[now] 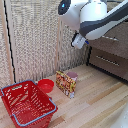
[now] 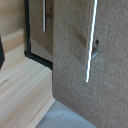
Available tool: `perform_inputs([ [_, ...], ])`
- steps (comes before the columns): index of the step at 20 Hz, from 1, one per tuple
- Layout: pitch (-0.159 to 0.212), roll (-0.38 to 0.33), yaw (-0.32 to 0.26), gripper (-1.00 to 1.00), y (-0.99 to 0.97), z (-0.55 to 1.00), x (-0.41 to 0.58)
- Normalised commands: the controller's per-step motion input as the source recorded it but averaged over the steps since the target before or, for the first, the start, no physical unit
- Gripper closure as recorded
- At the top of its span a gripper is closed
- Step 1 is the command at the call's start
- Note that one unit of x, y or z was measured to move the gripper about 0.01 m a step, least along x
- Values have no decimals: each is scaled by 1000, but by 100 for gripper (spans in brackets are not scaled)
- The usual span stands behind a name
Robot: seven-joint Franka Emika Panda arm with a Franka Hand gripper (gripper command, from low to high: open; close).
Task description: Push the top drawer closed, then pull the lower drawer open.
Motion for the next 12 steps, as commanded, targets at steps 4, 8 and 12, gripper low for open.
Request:
perform_inputs([
  [4,-147,-126,-69,-100,-471,62,0],
  [8,-92,-69,-10,-100,-497,6,0],
  [12,-9,-66,0,-100,-549,0,1],
])
